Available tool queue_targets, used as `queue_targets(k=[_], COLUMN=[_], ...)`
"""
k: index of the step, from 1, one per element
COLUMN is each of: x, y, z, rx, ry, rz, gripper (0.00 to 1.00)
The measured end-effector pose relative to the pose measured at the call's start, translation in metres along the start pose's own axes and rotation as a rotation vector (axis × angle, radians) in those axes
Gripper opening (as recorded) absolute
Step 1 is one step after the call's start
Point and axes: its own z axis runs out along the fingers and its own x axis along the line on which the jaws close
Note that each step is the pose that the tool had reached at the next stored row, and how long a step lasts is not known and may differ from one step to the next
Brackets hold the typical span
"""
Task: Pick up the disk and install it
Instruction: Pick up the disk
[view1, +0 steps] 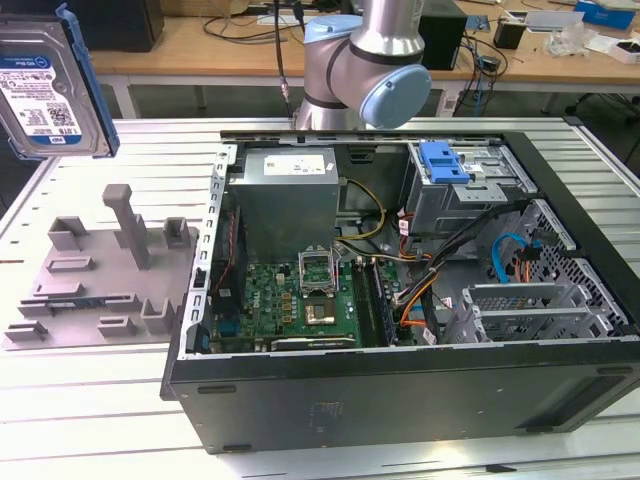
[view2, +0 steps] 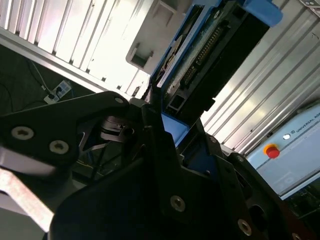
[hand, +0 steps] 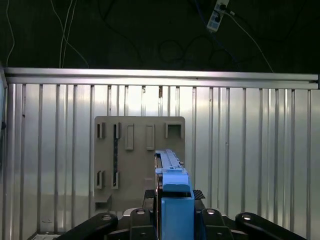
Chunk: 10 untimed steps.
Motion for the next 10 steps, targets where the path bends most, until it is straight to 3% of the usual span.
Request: queue_targets(k=[10], x=[0.0187], y=[-0.0252], z=[-0.0043], rx=[0.0003], ry=[-0.0002], rz=[0.000], gripper=[0.37])
